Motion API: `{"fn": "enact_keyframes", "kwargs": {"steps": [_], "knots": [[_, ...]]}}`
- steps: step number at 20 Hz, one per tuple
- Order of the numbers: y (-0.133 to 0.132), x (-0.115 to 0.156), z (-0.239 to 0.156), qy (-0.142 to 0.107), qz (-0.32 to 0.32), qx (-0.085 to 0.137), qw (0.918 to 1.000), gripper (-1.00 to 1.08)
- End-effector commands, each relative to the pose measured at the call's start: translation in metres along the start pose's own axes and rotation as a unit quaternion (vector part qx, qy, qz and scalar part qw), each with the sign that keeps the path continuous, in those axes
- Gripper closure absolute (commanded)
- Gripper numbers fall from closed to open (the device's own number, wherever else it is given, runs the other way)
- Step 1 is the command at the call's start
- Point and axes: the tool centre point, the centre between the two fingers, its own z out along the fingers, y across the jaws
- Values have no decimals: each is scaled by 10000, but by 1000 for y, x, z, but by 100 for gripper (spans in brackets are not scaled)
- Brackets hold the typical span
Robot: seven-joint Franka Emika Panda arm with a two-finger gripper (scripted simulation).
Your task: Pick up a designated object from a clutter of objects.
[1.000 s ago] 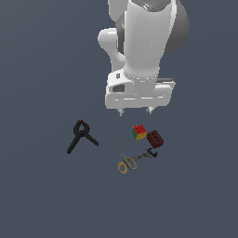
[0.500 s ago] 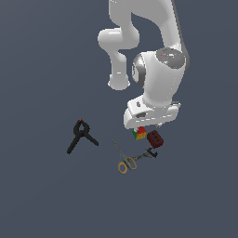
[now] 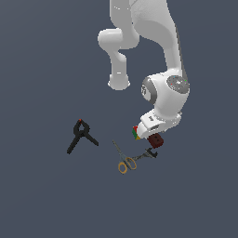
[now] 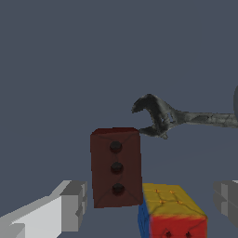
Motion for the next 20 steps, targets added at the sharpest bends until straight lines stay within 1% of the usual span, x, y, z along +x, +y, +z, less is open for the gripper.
{"fn": "enact_keyframes", "kwargs": {"steps": [1, 6, 13, 20], "knots": [[-10, -1, 13, 7, -124, 14, 9999, -92], [-21, -4, 26, 5, -249, 33, 9997, -92], [-21, -4, 31, -1, -248, 34, 9997, -92], [-22, -5, 63, 2, -258, 35, 9997, -92]]}}
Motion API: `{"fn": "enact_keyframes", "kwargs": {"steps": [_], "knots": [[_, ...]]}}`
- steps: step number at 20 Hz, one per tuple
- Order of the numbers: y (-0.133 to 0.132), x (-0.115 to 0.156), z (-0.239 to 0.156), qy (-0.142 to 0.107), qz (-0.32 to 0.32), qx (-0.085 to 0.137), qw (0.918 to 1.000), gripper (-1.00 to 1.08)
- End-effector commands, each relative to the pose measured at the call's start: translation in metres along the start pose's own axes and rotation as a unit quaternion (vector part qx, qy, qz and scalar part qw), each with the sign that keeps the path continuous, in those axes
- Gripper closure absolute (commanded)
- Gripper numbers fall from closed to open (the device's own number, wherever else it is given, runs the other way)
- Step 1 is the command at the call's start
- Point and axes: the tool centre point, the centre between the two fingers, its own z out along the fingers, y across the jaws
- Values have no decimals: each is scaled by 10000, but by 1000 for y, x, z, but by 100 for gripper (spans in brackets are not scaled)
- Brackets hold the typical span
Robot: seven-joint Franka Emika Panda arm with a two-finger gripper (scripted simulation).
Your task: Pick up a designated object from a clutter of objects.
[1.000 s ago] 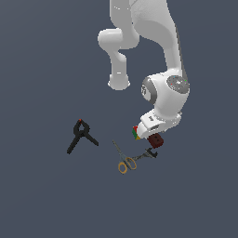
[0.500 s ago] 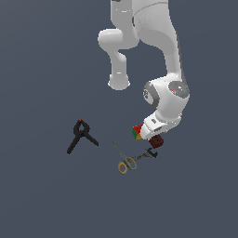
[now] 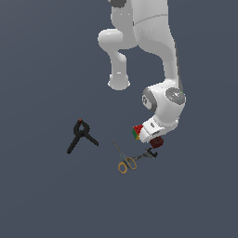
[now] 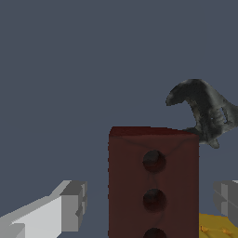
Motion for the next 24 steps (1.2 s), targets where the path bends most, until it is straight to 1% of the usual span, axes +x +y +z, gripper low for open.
{"fn": "enact_keyframes", "kwargs": {"steps": [1, 7, 8, 19, 24], "knots": [[0, 0, 12, 1, -5, 0, 10000, -92], [0, 0, 22, 1, -5, 0, 10000, -92], [0, 0, 22, 1, -5, 0, 10000, 108], [0, 0, 21, -1, -6, -3, 10000, 108], [2, 0, 12, -1, -6, -3, 10000, 108]]}}
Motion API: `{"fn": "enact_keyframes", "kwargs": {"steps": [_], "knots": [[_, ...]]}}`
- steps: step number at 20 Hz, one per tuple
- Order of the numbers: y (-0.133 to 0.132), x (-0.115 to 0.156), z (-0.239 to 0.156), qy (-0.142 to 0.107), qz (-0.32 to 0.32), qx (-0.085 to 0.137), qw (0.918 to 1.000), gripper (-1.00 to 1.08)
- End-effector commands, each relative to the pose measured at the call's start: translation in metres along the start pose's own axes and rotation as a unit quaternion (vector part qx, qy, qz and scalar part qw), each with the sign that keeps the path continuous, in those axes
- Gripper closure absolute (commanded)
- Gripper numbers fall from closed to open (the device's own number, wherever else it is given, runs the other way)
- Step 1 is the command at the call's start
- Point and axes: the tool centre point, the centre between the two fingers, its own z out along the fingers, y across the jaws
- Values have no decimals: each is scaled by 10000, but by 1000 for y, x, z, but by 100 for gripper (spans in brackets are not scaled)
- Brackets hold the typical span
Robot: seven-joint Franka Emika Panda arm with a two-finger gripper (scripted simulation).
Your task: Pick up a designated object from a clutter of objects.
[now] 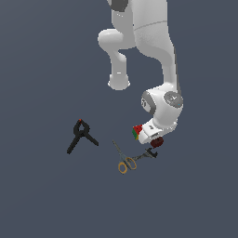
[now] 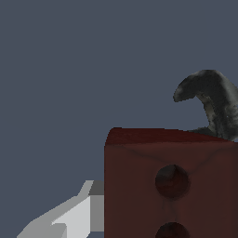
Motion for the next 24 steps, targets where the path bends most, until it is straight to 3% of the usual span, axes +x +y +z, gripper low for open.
{"fn": "enact_keyframes", "kwargs": {"steps": [1, 10, 24], "knots": [[2, 1, -8, 14, 1, -2, 10000, 108], [14, -1, -66, 14, -2, -3, 10000, 108], [45, -2, -217, 18, -9, 12, 10000, 108]]}}
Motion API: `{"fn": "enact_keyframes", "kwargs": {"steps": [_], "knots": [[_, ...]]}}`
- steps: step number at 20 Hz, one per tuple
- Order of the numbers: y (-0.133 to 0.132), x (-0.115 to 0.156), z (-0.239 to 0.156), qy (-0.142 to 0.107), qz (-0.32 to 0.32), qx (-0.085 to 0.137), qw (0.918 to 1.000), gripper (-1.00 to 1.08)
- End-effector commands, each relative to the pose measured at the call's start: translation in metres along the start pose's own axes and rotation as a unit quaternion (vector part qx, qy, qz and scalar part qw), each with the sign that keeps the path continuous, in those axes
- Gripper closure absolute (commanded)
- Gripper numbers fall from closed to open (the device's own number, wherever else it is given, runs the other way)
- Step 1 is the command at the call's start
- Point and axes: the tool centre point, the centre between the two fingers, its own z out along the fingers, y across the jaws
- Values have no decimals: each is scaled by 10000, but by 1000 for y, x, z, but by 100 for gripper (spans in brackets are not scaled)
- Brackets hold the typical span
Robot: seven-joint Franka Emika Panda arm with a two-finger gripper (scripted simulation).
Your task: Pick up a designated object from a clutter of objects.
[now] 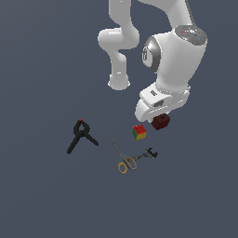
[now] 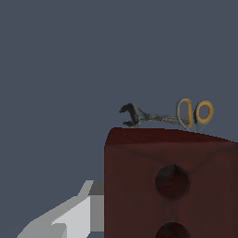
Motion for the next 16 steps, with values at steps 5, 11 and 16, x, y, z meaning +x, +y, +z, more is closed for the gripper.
{"fn": "enact_keyframes", "kwargs": {"steps": [5, 11, 16], "knots": [[13, 1, -64, 6, 1, 1, 10000, 108], [22, 2, -101, 6, 4, -3, 10000, 108], [26, 4, -118, 5, 7, -7, 10000, 108]]}}
